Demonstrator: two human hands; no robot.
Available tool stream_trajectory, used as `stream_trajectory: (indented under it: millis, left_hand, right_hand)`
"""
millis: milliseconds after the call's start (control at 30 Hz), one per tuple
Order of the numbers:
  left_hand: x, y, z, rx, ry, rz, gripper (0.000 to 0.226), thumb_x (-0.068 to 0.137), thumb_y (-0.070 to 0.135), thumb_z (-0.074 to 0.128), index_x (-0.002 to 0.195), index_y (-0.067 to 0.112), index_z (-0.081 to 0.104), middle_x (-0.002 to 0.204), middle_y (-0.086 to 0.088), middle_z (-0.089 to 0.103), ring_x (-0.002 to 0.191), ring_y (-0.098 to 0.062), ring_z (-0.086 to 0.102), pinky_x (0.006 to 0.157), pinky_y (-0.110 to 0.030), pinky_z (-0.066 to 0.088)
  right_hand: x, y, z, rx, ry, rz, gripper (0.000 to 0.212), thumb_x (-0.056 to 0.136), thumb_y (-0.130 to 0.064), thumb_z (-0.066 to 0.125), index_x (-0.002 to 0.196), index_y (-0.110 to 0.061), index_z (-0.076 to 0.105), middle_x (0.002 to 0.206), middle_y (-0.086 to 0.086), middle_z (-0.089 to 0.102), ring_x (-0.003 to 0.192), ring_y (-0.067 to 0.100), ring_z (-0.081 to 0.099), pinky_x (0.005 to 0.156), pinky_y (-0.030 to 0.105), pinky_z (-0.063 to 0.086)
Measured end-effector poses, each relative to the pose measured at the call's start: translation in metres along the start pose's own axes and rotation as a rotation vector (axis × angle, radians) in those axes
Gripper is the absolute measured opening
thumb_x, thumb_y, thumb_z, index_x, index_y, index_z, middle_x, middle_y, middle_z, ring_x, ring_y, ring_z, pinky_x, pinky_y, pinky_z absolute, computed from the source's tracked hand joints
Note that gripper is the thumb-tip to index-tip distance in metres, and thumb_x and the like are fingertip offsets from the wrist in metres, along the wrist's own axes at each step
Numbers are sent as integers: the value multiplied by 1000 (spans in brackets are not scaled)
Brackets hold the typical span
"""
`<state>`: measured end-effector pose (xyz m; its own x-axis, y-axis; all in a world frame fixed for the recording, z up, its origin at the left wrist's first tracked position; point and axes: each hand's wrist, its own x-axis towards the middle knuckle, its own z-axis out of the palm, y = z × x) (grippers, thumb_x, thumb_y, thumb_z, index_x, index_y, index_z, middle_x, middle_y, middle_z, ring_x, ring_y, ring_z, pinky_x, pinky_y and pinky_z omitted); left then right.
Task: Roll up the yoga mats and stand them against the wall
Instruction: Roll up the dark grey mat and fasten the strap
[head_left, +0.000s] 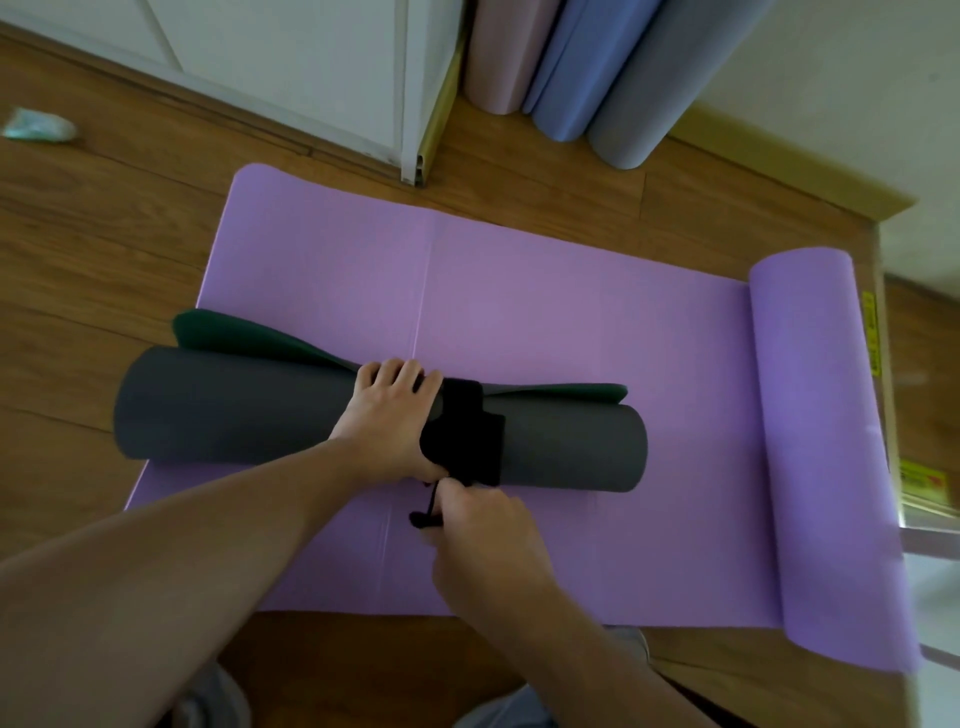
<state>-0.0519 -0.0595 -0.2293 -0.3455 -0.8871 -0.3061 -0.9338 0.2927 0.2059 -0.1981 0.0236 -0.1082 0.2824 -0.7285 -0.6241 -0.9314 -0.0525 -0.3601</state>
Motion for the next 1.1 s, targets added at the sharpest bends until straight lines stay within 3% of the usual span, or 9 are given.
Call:
stream_trajectory:
  millis: [133, 233, 367, 567, 667, 800, 933, 1100]
  left_hand:
    - [0, 2, -8, 15, -31, 5, 119, 50, 89, 67, 145, 21, 41, 131, -1, 47, 123, -28, 43, 110, -47, 31]
    - [-2, 3, -9, 11, -24, -7, 115, 52, 87, 68, 142, 20, 42, 129, -2, 47, 121, -28, 43, 109, -46, 31]
    - [-10, 6, -1, 1, 38, -15, 108, 49, 77, 73, 135, 16, 50, 122, -4, 51, 114, -30, 47, 104, -47, 34]
    - [-17, 7, 8, -12, 63, -2, 102, 49, 79, 70, 127, 16, 49, 115, -3, 49, 109, -30, 46, 103, -47, 36]
    - [-22, 7, 14, -4, 107, 10, 106, 51, 77, 72, 129, 7, 51, 118, -8, 52, 111, -34, 48, 106, -50, 38]
    - [-30, 11, 20, 49, 101, -11, 123, 52, 74, 77, 147, 4, 44, 135, -10, 49, 126, -35, 46, 114, -52, 34]
    - [-34, 12, 25, 50, 99, -15, 122, 55, 73, 78, 150, 5, 43, 138, -10, 50, 130, -34, 45, 115, -52, 34]
    - [-37, 15, 29, 37, 88, -28, 121, 57, 71, 79, 151, 5, 42, 143, -11, 50, 133, -35, 45, 117, -53, 31]
  right_hand:
    - [-28, -13, -21, 12, -59, -77, 18, 108, -21, 61, 100, -18, 45, 110, 7, 66, 99, 28, 62, 73, 37, 43]
    - [-33, -4, -44, 60, -12, -101, 12, 105, -17, 65, 98, -15, 54, 100, 4, 66, 90, 23, 62, 76, 44, 53]
    - [-7, 6, -69, 117, 60, -109, 22, 101, -15, 71, 88, -19, 54, 72, -9, 54, 60, 7, 45, 59, 32, 40]
    - [44, 7, -89, 82, 104, -72, 25, 101, -24, 70, 83, -20, 53, 82, 2, 62, 75, 24, 60, 63, 38, 48]
    - [71, 14, -97, 78, 150, -33, 29, 99, -29, 73, 79, -20, 54, 81, 1, 61, 75, 23, 58, 62, 36, 45]
    - [108, 28, -93, 61, 180, 4, 24, 98, -31, 75, 81, -22, 60, 83, -1, 63, 76, 22, 61, 64, 37, 50]
    - [146, 41, -71, 107, 208, 69, 22, 97, -31, 76, 83, -21, 62, 85, -1, 64, 79, 23, 63, 68, 36, 52]
    - [173, 64, -26, 248, 241, 230, 28, 94, -35, 79, 84, -20, 58, 84, -2, 64, 77, 22, 62, 61, 32, 43]
